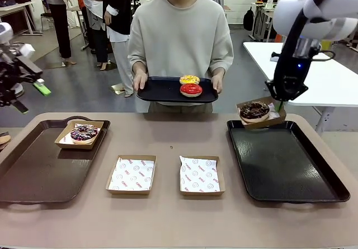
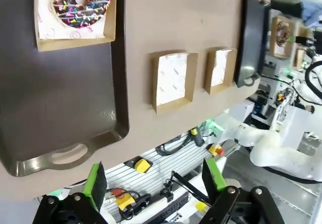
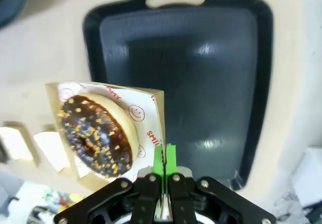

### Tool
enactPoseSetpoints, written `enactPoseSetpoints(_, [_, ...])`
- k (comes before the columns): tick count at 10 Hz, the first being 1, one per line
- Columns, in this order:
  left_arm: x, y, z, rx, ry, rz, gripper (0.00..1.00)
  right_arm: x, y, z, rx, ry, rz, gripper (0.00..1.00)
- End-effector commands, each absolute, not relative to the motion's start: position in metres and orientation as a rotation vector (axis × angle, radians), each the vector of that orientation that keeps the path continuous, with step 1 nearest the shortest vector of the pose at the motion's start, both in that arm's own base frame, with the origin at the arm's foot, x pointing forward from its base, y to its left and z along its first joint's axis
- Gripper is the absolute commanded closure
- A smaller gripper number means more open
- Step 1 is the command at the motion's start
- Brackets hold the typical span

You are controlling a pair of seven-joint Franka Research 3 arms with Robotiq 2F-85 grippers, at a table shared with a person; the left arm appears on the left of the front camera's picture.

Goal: Individually package the donuts and arrange them on the tray.
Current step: Place the picked Paper togo box on the Handle tray while simultaneously picking up another Paper togo box from the table with the other hand.

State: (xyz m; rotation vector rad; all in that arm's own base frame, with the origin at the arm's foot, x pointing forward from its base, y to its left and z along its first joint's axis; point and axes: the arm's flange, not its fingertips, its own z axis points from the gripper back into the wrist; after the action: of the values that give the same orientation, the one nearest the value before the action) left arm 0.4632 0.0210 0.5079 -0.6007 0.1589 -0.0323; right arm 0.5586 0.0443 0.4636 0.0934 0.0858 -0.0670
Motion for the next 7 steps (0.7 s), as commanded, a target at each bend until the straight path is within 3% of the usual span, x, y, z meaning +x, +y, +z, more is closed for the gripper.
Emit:
enactPoseSetpoints(1, [0.468, -0.01, 0.505, -0.478, 0.163, -0.024, 0.0, 0.559, 0.038, 0.442, 0.13, 0.061, -0.039, 0.98])
enactPoseSetpoints(7, [0.47, -0.114, 0.485, -0.254, 0.14, -0.065, 0.0, 0.574, 0.025, 0.41, 0.151, 0.081, -0.05, 0.98])
